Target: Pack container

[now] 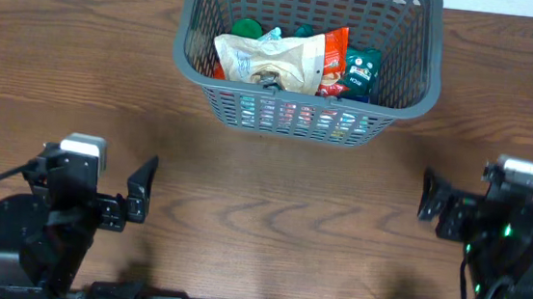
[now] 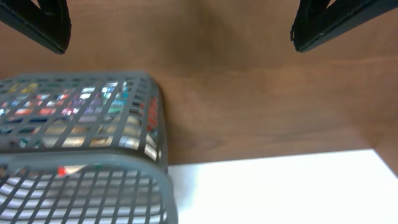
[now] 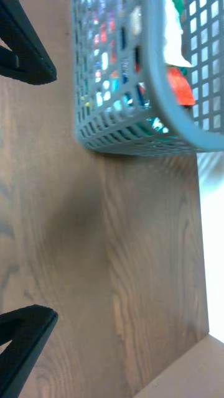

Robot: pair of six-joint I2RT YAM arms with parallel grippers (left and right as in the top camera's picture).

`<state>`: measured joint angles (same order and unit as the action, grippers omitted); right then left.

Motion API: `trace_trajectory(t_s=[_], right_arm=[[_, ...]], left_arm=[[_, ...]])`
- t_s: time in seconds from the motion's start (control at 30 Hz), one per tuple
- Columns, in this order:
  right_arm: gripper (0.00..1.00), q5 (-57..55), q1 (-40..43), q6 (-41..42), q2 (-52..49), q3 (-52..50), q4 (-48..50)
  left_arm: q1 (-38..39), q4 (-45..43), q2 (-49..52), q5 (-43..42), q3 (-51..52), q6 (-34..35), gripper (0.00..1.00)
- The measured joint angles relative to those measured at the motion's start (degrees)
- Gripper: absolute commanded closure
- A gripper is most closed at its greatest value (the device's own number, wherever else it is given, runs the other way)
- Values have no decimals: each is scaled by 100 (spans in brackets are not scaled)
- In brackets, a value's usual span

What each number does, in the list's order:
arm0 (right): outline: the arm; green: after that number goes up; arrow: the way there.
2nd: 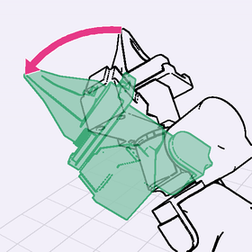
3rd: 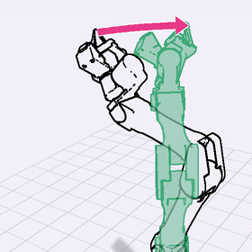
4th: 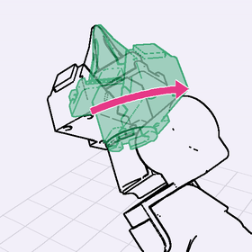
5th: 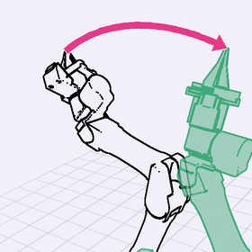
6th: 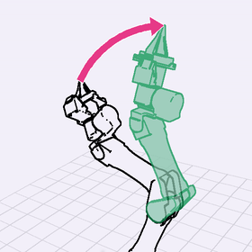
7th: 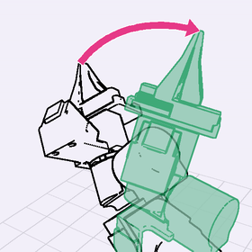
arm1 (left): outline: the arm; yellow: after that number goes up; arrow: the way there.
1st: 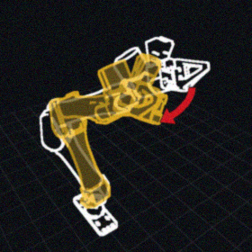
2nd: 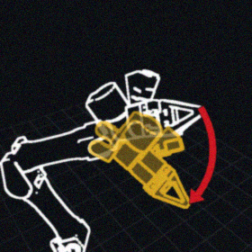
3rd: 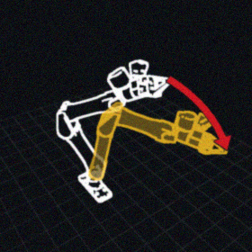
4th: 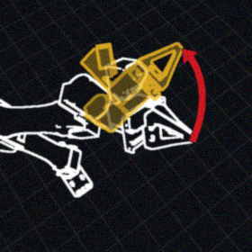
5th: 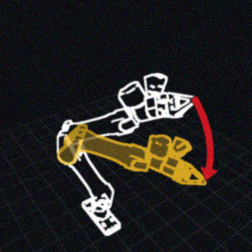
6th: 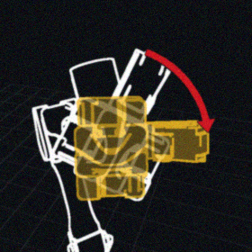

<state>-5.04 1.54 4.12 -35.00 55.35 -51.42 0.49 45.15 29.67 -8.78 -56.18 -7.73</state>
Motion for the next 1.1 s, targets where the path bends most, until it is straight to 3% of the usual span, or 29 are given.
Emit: trace_trajectory(t_s=[0.2, 0.63, 1.1], right_arm=[[1, 2, -2, 2, 750, -345, -498], [1, 4, -2, 2, 793, -369, -1720], [1, -20, -149, 2, 1001, -378, -1770]], left_arm=[[0, 170, -125, 168, 634, 2, 1], [0, 258, -107, 173, 684, 2, 1], [0, 258, -107, 173, 684, 2, 1]])
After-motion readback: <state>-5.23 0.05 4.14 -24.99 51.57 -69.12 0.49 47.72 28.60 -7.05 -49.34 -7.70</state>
